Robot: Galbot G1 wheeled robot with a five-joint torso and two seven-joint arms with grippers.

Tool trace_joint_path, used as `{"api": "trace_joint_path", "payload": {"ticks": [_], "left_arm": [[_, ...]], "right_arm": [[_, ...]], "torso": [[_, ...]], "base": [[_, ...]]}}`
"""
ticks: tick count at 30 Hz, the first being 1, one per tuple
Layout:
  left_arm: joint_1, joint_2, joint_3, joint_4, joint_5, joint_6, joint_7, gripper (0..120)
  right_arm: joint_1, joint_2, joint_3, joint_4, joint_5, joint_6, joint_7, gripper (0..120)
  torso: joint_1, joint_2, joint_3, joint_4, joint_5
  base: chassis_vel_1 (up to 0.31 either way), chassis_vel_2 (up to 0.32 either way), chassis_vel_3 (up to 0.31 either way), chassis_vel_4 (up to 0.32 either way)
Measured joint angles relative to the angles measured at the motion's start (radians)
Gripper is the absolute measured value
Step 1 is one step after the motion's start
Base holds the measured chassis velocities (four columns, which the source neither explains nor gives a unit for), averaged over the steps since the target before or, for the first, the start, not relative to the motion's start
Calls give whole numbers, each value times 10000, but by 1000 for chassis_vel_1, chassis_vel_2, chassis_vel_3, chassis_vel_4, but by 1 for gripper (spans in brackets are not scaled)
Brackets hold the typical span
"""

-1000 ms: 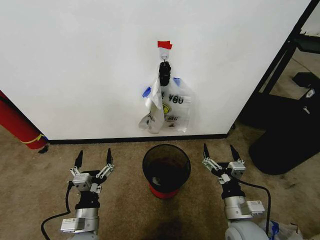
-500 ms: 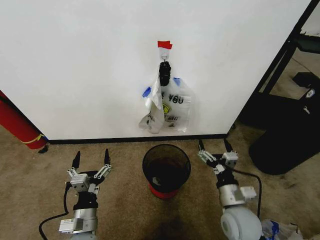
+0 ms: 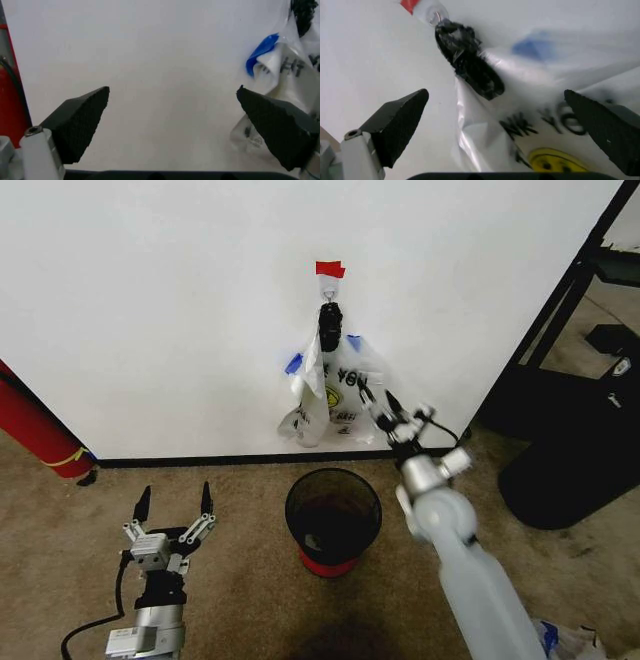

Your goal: Pick up the garbage bag from the wall and place it over the trash bin.

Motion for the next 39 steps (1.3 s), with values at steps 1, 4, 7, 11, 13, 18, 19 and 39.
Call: {"api": "trace_joint_path", "payload": {"ticks": [1,4,7,11,13,18,19,39], "left_arm": [[0,-11,-13,28,5,-6,0,100],[-57,-35,-20,119,4,-9,-2,100],[-190,-55,2,245,-22,29,-57,100],[-341,-26,19,338,-40,125,-168,100],[-415,3,10,376,-109,167,-212,100],[-503,108,-35,382,-240,224,-248,100],[-504,114,-46,383,-241,221,-249,100],[-453,87,-72,425,-226,70,-256,100]], "right_arm": [[234,124,-50,-272,164,-8,-22,100],[634,375,-99,-687,510,-54,-30,100],[1028,654,-177,-1100,822,-169,-30,100],[1281,848,-204,-1425,1084,-274,12,100],[1393,955,-203,-1602,1135,-332,12,100],[1643,1343,-199,-2046,1078,-323,-29,100],[1694,1415,-174,-2120,1067,-306,-30,98],[2009,1647,43,-2501,1064,-295,87,39]], "torso": [[0,0,0,0,-1],[0,0,0,-2,0],[0,0,0,-2,0],[-1,0,-1,-3,0],[-1,0,-1,-3,0],[-1,0,-1,-2,1],[-2,0,-1,-2,0],[-1,0,-2,-2,1]], "base": [[0,0,0,0],[0,0,0,0],[0,0,0,0],[0,0,0,0],[0,0,0,0],[0,0,0,0],[0,0,0,0],[0,0,0,0]]}}
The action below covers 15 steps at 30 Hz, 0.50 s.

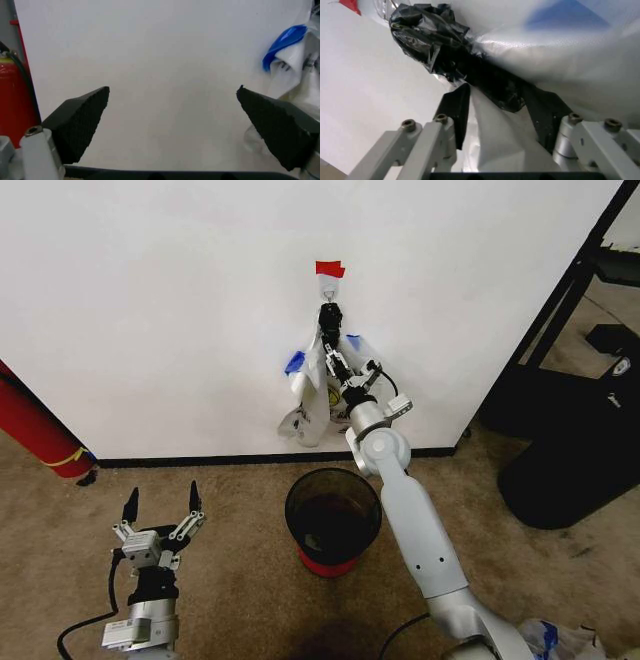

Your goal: Pick up the garbage bag from the wall and place it over the trash bin.

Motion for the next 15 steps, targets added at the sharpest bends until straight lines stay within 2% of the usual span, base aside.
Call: {"api": "trace_joint_path", "payload": {"ticks": [6,8,15], "left_arm": [[65,-39,25,-42,33,-43,20,100],[101,-43,28,-45,46,-70,31,100],[73,-56,55,-34,99,-94,61,100]], "right_arm": [[-74,-11,-18,184,-47,4,43,34],[-161,-26,-3,282,-55,10,46,27],[-413,-163,3,495,81,73,11,52]], "torso": [[0,0,0,0,0],[0,0,0,0,0],[0,0,0,-1,0]], "base": [[0,0,0,0],[0,0,0,0],[0,0,0,0]]}}
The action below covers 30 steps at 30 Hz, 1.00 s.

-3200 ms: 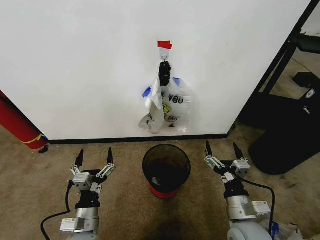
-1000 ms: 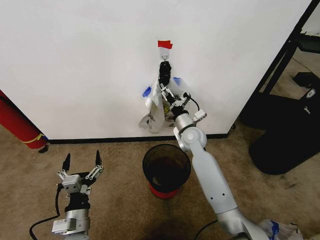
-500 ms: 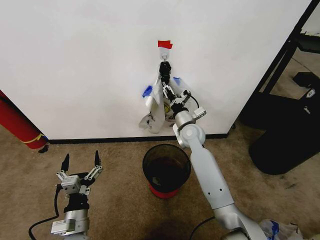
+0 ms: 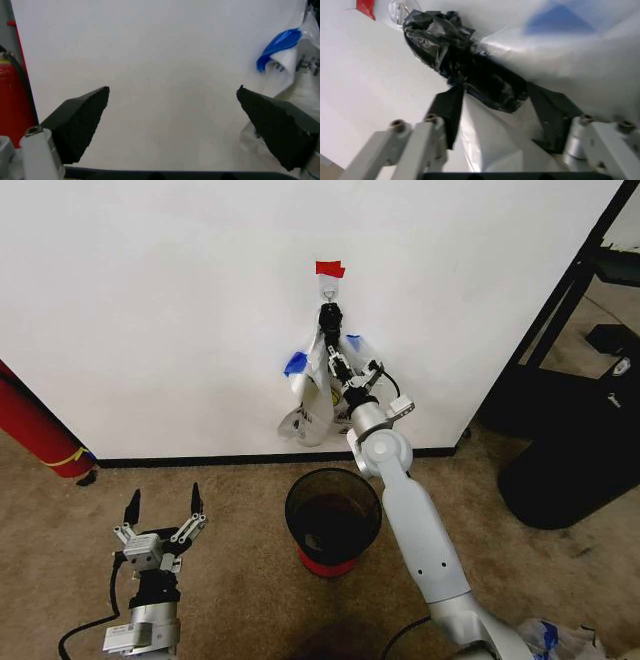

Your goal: Pick up the garbage bag from the wall and place it over the trash bin.

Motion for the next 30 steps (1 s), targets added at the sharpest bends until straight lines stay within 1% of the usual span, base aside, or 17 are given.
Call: {"api": "trace_joint_path", "payload": {"ticks": [4,5,7,9,10,11,12,17,19,20,24,26,27,28,30], "left_arm": [[36,-26,20,-41,35,-4,20,100],[36,-26,20,-41,35,-4,20,100],[55,-46,36,-34,62,-25,26,100],[57,-52,61,-20,75,-31,33,100],[51,-48,68,-19,86,-32,37,100],[43,-43,69,-18,98,-32,41,100],[43,-43,69,-18,98,-32,41,100],[27,-9,15,-19,106,-39,46,100],[29,-8,12,-14,106,-46,46,100],[33,-11,11,4,105,-59,46,100],[17,-45,64,20,105,-68,58,100],[5,-57,82,20,104,-71,67,100],[5,-61,83,20,102,-75,68,100],[5,-61,83,20,102,-75,68,100],[31,-67,68,20,84,-124,70,100]], "right_arm": [[-1,-71,16,-7,90,-1,17,68],[-1,-71,16,-7,90,-1,17,68],[16,-81,23,-8,139,-20,22,75],[62,-82,22,-54,197,-37,76,85],[80,-72,24,-80,238,-41,115,87],[94,-58,39,-109,265,-43,144,84],[94,-58,39,-109,265,-43,144,84],[137,-17,118,-220,321,-56,180,63],[142,-13,117,-224,324,-61,180,61],[155,-3,112,-227,330,-68,180,54],[242,68,35,-278,329,-91,185,39],[313,125,-14,-341,312,-100,191,29],[341,146,-23,-374,302,-101,195,26],[341,146,-23,-374,302,-101,195,26],[386,201,-24,-434,284,-101,230,18]], "torso": [[0,0,0,0,0],[0,0,0,0,0],[0,0,0,1,0],[0,2,0,1,0],[0,2,0,1,0],[0,2,0,1,0],[0,2,0,1,0],[0,2,0,0,0],[0,2,0,1,0],[0,2,0,0,0],[0,2,0,1,0],[0,2,0,1,0],[0,2,0,1,-1],[0,2,0,1,-1],[0,1,0,1,0]], "base": [[0,0,0,0],[0,0,0,0],[0,0,0,0],[0,0,0,0],[0,0,0,0],[0,0,0,0],[0,0,0,0],[0,0,0,0],[0,0,0,0],[0,0,0,0],[0,0,0,0],[0,0,0,0],[0,0,0,0],[0,0,0,0],[0,0,0,0]]}}
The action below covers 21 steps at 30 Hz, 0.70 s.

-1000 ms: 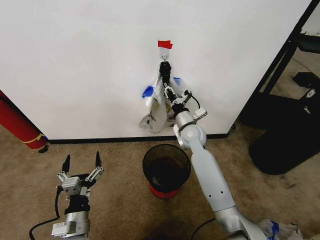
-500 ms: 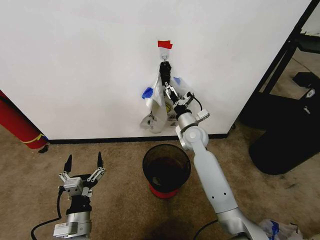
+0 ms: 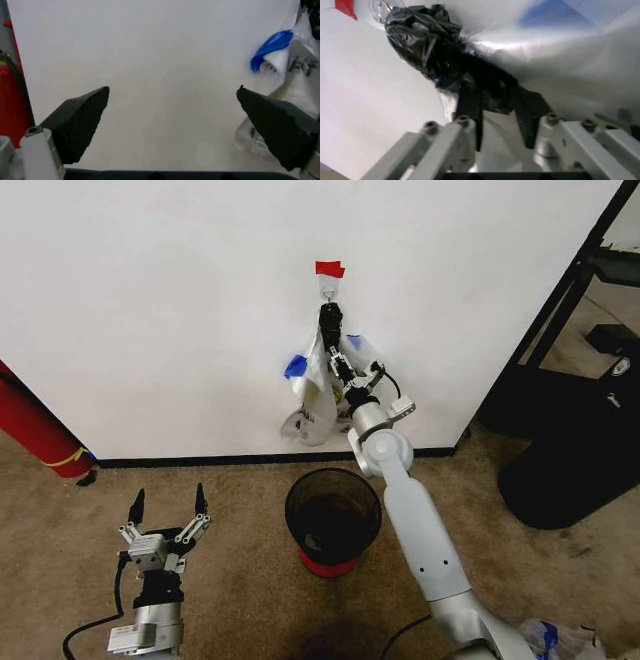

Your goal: Pick up the garbage bag from the wall and place it over the trash bin.

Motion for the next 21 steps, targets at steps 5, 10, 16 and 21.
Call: {"api": "trace_joint_path", "payload": {"ticks": [5,10,16,21], "left_arm": [[28,13,-39,0,-42,-58,-1,100],[-10,11,17,5,-51,-62,2,100],[-4,19,27,-2,-50,-64,11,100],[-27,47,44,-3,-61,-65,14,100]], "right_arm": [[-7,40,9,82,-7,1,44,1],[-113,41,4,251,-46,8,112,0],[-585,-99,-40,767,-239,42,172,0],[-1209,-269,-37,1342,-394,50,192,0]], "torso": [[0,0,0,-1,0],[0,0,0,0,0],[0,0,0,0,0],[0,0,0,-2,1]], "base": [[0,0,0,0],[0,0,0,0],[0,0,0,0],[0,0,0,0]]}}
